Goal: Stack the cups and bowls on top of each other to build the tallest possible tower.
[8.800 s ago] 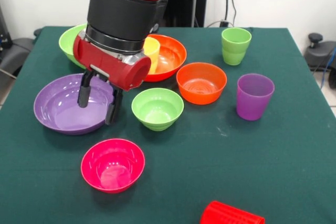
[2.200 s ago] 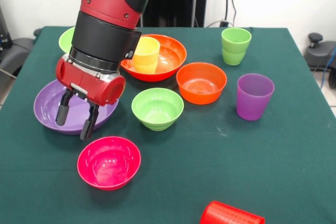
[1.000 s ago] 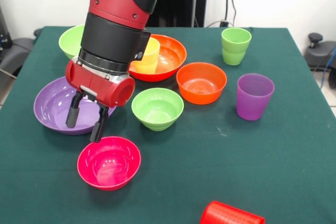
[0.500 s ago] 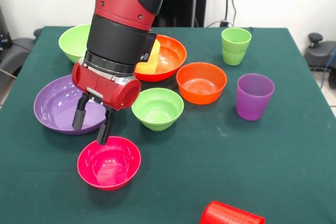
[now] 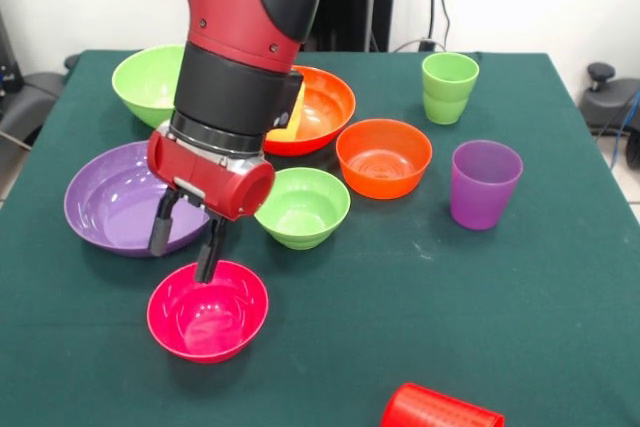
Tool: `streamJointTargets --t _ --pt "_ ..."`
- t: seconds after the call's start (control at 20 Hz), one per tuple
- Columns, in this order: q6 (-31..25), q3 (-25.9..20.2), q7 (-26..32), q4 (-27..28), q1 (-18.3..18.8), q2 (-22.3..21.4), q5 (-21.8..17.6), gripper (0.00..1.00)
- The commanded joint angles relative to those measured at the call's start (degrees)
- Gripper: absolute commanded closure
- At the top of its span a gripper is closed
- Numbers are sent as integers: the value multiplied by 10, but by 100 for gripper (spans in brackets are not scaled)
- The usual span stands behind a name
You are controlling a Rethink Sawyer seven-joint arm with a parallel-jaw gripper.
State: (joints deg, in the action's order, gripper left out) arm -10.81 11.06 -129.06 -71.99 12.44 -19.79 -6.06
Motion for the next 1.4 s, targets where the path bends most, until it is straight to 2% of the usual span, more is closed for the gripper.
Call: streamJointTargets --t 0.05,0.6,1.4 --pt "-1 -48 -48 16 -17 62 9 0" --pt "24 -39 -58 24 -24 82 12 0" --pt "21 -46 -51 9 -15 67 8 0"
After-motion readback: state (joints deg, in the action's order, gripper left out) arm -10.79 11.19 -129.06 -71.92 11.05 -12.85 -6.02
